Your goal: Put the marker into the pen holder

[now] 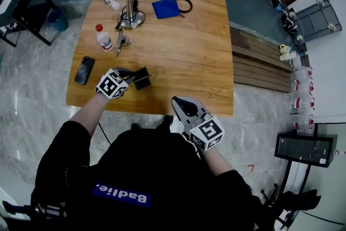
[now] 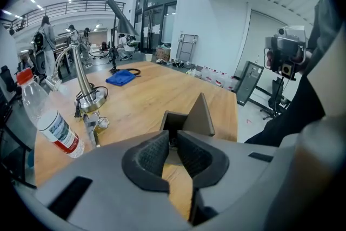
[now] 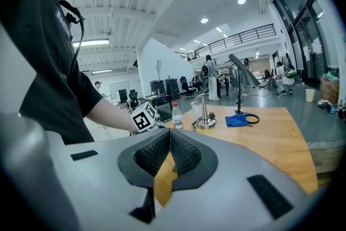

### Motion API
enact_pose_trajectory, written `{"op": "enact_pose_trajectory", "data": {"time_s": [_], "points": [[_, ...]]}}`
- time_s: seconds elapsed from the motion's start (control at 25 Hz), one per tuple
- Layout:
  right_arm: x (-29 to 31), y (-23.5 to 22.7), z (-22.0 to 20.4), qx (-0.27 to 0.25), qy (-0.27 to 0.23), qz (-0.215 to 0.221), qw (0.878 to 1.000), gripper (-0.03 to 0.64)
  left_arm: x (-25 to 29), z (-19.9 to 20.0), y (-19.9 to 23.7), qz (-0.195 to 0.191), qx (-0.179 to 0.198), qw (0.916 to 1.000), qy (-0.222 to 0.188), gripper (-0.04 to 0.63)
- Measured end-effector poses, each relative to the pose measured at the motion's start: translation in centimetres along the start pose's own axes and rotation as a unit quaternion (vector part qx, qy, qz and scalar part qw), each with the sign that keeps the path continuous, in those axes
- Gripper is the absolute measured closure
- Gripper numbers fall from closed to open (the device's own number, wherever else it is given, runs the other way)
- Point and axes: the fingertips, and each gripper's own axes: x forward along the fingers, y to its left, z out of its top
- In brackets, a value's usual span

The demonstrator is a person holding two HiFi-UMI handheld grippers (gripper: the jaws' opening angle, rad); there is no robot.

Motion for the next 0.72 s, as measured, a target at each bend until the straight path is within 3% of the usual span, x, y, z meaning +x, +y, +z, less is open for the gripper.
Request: {"op": "enact_pose_trajectory", "data": {"time_s": [0.32,0.52,0.72], "points": [[0.5,0.6,0.0,0.002,0.002,0.012,1.0,0.609,-1.9,0.8,0.6,0.015,0.007,0.9994,-0.03,0.549],[1.3,1.2,0.4,-0.002,-0.002,0.022,1.0,0.609,-5.2,2.5,0.1,0.03,0.023,0.996,-0.081,0.549],[2.2,1.9,0.6,-0.015,0.001,0.034,0.999,0.609,-8.2,4.8,-3.3,0.02,0.04,0.9895,-0.137,0.549]]}}
